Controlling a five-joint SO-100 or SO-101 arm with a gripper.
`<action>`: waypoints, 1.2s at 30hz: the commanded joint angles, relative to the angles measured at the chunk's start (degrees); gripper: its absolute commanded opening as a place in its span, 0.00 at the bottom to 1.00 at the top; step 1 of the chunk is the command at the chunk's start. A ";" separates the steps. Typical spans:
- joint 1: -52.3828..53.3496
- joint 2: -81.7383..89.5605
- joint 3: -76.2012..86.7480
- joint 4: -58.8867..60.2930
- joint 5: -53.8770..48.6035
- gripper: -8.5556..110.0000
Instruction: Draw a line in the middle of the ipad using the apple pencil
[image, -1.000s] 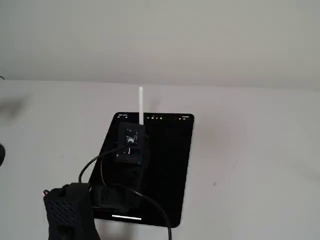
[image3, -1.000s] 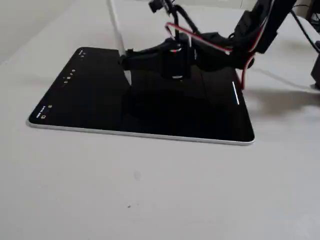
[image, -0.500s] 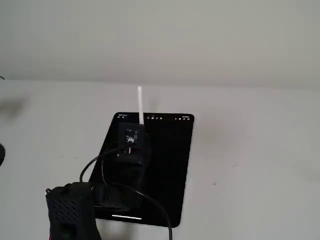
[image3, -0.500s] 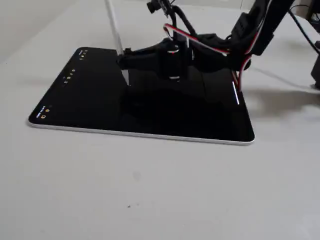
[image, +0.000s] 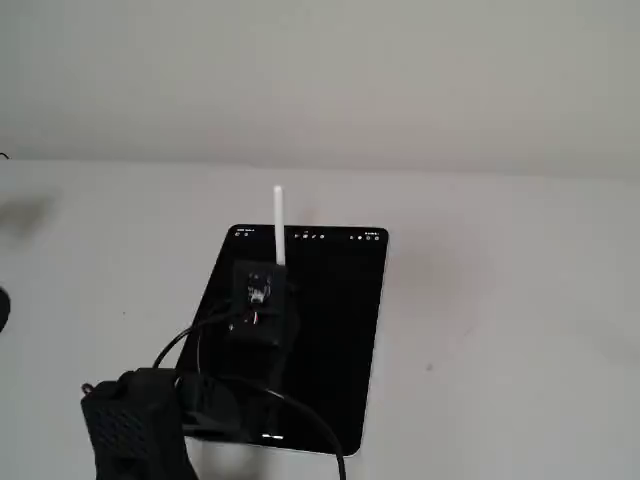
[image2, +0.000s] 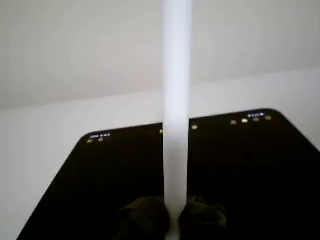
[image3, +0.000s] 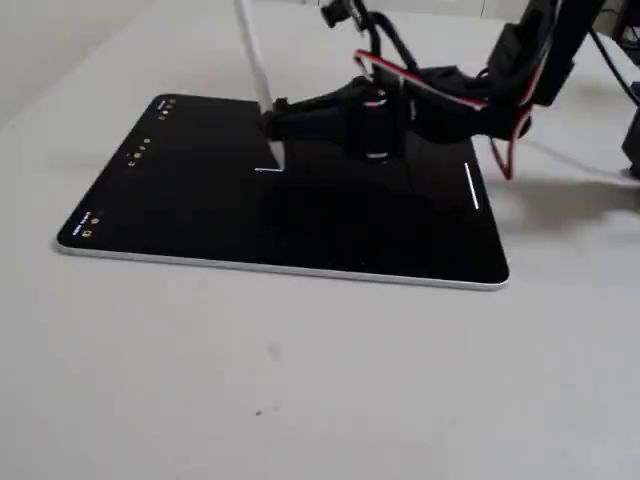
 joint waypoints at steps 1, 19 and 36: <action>0.44 2.90 5.71 -3.16 -0.26 0.07; 0.53 4.22 19.34 -13.10 0.62 0.07; 0.62 3.96 19.25 -13.18 0.70 0.07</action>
